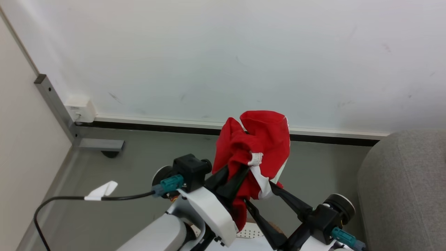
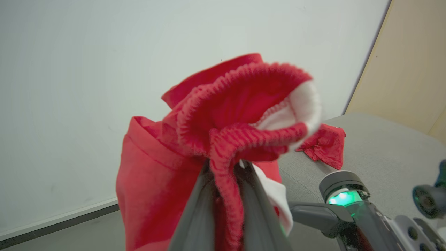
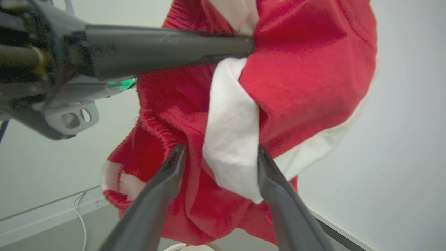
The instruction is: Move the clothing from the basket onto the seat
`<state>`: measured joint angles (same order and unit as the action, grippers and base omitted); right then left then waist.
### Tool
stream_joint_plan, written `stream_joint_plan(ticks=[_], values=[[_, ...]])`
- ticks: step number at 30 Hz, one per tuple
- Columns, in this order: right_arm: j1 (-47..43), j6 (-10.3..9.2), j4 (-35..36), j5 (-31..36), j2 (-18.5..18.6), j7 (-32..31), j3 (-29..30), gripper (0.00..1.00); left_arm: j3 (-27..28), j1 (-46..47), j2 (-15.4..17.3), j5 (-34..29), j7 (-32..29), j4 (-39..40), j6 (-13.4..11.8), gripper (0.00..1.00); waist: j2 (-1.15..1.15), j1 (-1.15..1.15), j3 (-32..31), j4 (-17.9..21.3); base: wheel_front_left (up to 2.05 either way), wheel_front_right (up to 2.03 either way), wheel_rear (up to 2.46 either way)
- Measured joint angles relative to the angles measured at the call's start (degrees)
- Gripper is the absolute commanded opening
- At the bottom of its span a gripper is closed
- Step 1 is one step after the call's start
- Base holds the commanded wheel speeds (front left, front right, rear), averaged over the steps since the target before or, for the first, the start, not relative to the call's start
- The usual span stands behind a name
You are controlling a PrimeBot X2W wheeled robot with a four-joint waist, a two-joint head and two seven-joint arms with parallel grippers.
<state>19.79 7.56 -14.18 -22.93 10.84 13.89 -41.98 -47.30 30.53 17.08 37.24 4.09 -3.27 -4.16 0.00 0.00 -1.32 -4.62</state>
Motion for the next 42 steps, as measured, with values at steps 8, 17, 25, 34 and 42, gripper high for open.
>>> stream_joint_plan(ticks=[8, 17, 25, 34, 42], values=[[3.2, -0.01, -6.5, -2.5, -2.3, 0.3, -3.6, 1.0, -3.9, -0.2, -2.4, -0.2, -1.0, -0.8, 1.2, 0.0, 0.0, 0.0, -0.8, -3.3, 0.0, 0.0, 0.0], [4.9, 0.0, -14.1, -1.3, -6.0, 1.0, -2.3, 1.0, -5.1, -0.7, -3.6, 0.0, -1.1, -1.2, 1.3, 0.0, 0.0, 0.0, -1.8, -5.0, 0.0, 0.0, 0.0], [4.5, 0.0, -13.0, -0.8, -7.2, 1.1, -0.5, 0.0, -4.6, -1.3, -3.2, 0.5, -0.9, -1.9, 0.7, 0.0, 0.0, 0.0, -1.8, -4.8, 0.0, 0.0, 0.0], [1.8, 0.0, -9.8, -0.9, -6.3, 1.1, 1.7, 0.0, -3.4, -2.8, -2.4, 1.3, 0.6, -2.9, -0.4, 0.0, 0.0, 0.0, -0.3, -3.2, 0.0, 0.0, 0.0], [0.1, 0.0, -7.7, -0.2, -4.7, 1.1, 5.7, 0.0, -3.2, -3.3, -1.7, 1.8, 1.5, -2.3, -0.4, 1.0, 0.0, 0.0, 0.8, -0.3, 0.0, 0.0, 0.0]])
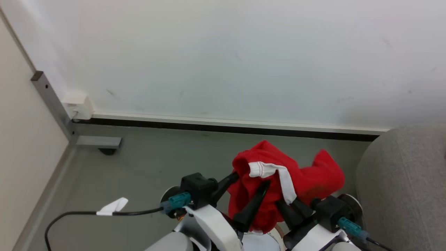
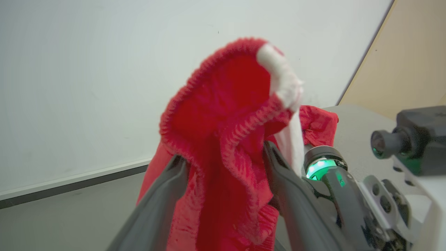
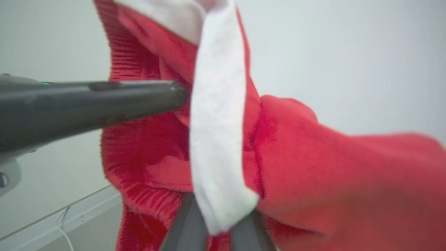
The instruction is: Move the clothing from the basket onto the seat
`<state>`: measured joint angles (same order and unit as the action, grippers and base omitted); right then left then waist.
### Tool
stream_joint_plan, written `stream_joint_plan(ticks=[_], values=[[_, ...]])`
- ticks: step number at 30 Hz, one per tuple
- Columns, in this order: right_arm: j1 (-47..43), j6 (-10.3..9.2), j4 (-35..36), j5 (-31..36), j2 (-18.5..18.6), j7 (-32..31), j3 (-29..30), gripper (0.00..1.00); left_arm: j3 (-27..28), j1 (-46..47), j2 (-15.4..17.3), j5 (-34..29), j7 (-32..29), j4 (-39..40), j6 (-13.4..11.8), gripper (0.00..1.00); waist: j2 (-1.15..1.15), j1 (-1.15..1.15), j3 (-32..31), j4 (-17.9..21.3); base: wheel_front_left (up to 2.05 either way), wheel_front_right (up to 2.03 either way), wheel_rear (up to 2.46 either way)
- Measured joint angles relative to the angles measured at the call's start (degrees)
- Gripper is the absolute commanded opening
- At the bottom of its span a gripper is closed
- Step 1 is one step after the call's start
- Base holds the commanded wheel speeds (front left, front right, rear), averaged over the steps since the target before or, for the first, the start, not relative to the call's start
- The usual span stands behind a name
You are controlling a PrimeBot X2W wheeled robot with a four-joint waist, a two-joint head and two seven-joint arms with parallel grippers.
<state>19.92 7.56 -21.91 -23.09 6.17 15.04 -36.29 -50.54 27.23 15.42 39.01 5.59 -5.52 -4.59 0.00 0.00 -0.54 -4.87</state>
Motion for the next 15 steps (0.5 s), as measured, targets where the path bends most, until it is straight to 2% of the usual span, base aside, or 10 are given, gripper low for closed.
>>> stream_joint_plan(ticks=[7, 15], values=[[0.7, 0.0, 0.5, 2.0, 1.8, 0.0, 8.1, 0.0, 1.1, 0.6, 1.9, -0.3, 0.9, 2.2, -0.2, 1.0, 0.0, 0.0, 2.4, 5.4, 0.0, 0.0, 0.0], [-0.9, 0.0, 5.7, 4.6, 5.0, 0.0, 17.7, 0.0, -0.1, 1.5, 2.8, -2.3, 1.8, 3.6, 0.6, 1.0, 0.0, 0.0, 4.5, 13.8, 0.0, 0.0, 0.0]])
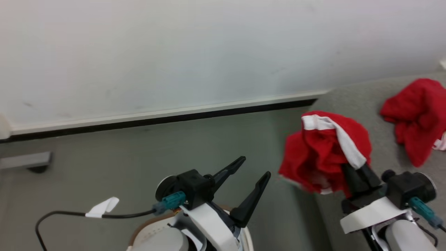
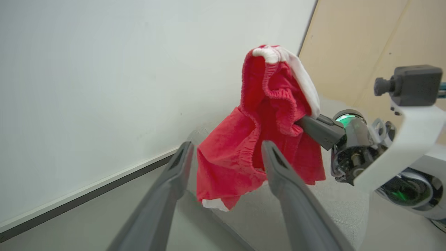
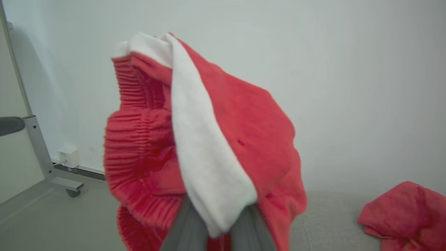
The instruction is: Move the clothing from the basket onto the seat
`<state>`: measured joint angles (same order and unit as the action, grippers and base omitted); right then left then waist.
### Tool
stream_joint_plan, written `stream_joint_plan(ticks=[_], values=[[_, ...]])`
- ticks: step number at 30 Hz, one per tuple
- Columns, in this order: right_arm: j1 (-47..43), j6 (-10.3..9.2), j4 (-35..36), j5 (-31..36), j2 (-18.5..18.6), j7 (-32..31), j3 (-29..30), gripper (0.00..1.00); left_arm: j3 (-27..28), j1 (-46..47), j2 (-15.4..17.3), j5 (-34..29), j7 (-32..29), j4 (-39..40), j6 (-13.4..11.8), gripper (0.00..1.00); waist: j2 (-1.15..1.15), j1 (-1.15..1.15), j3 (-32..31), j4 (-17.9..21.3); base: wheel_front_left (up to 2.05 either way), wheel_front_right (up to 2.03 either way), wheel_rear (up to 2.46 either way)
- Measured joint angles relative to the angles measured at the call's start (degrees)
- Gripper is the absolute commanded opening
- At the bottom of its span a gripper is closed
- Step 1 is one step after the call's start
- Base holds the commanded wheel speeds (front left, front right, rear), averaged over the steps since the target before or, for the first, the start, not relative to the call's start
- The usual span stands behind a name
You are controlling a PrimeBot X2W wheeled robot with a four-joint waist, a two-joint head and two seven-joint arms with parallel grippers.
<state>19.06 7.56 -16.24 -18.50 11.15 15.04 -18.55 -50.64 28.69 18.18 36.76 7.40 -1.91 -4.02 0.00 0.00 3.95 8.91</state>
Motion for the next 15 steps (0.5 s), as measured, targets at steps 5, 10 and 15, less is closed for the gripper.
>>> stream_joint_plan(ticks=[5, 10, 15], values=[[-2.5, -0.01, 3.7, 1.5, 0.4, 0.0, 4.1, 0.0, -0.5, 0.8, 0.8, -1.6, 1.6, 0.9, 0.7, 1.0, 0.0, 0.0, 1.0, 5.7, 0.0, 0.0, 0.0], [-4.4, 0.0, 6.9, 1.9, -0.5, 0.0, 6.5, 0.0, -1.3, 1.3, 1.7, -3.0, 1.7, 0.8, 1.0, 1.0, 0.0, 0.0, 2.1, 11.5, 0.0, 0.0, 0.0], [-5.5, 0.0, 8.5, 2.1, -1.8, 0.0, 7.3, 0.0, -2.3, 1.4, 1.4, -3.5, 1.6, 0.0, 1.0, 1.0, 0.0, 0.0, 3.2, 16.2, 0.0, 0.0, 0.0]])
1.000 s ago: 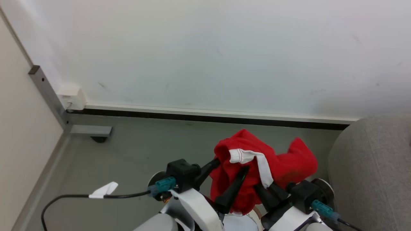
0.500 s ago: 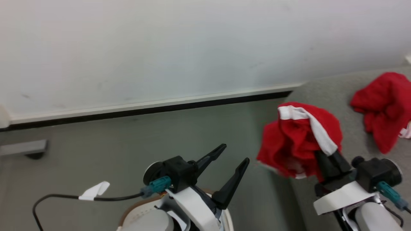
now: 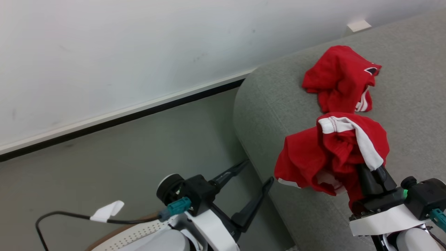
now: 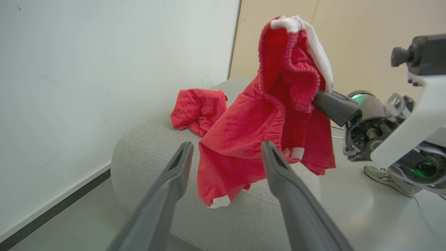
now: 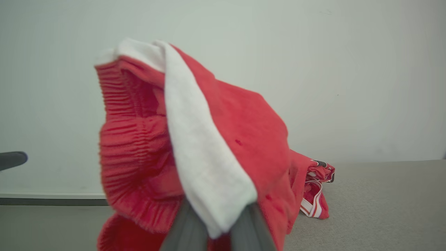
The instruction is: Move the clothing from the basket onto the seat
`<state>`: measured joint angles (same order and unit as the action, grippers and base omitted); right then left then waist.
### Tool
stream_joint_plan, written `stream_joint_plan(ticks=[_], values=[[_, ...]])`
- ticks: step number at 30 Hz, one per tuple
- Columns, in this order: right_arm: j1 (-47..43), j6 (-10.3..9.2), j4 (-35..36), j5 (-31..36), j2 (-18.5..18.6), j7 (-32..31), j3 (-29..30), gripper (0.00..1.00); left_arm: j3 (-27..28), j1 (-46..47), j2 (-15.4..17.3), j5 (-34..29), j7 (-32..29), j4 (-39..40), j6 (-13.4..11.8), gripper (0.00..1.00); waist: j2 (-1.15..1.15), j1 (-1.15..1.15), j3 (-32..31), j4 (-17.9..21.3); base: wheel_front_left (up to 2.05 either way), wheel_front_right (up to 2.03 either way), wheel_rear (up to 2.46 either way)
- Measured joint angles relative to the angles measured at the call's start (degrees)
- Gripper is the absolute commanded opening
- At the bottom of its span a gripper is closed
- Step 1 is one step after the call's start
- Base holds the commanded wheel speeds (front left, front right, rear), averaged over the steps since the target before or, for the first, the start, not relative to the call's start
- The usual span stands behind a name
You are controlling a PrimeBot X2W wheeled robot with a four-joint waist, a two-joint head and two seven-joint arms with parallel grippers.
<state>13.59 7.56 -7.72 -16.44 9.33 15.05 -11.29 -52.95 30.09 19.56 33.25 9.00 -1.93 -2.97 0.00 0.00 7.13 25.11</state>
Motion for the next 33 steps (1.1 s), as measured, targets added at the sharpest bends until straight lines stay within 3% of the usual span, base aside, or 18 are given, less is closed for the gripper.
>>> stream_joint_plan(ticks=[9, 21, 26, 33], values=[[0.8, 0.0, 4.4, 1.6, 1.9, 0.1, 4.7, 0.0, -1.8, 1.0, -1.0, -1.2, 0.1, -0.9, 0.5, 1.0, 0.0, 0.0, 1.9, 0.6, 0.0, 0.0, 0.0], [11.7, 0.0, 4.3, 1.5, 11.5, -2.4, 18.7, 0.0, -0.5, 2.2, 1.8, -1.3, -1.4, 1.0, -0.6, 1.0, 0.0, 0.0, 9.9, -4.2, 0.0, 0.0, 0.0], [17.0, 0.0, 0.2, 0.1, 14.1, -3.5, 24.7, 0.0, 1.5, 4.2, 3.6, -1.5, -2.1, 2.6, -1.6, 1.0, 0.0, 0.0, 15.3, -6.5, 0.0, 0.0, 0.0], [21.0, -0.01, -14.2, 0.2, 17.3, -6.4, 32.8, 0.0, 2.8, 7.0, 4.5, -2.0, -2.8, 3.9, -2.1, 1.0, 0.0, -0.01, 21.8, -10.8, 0.0, 0.0, 0.0]])
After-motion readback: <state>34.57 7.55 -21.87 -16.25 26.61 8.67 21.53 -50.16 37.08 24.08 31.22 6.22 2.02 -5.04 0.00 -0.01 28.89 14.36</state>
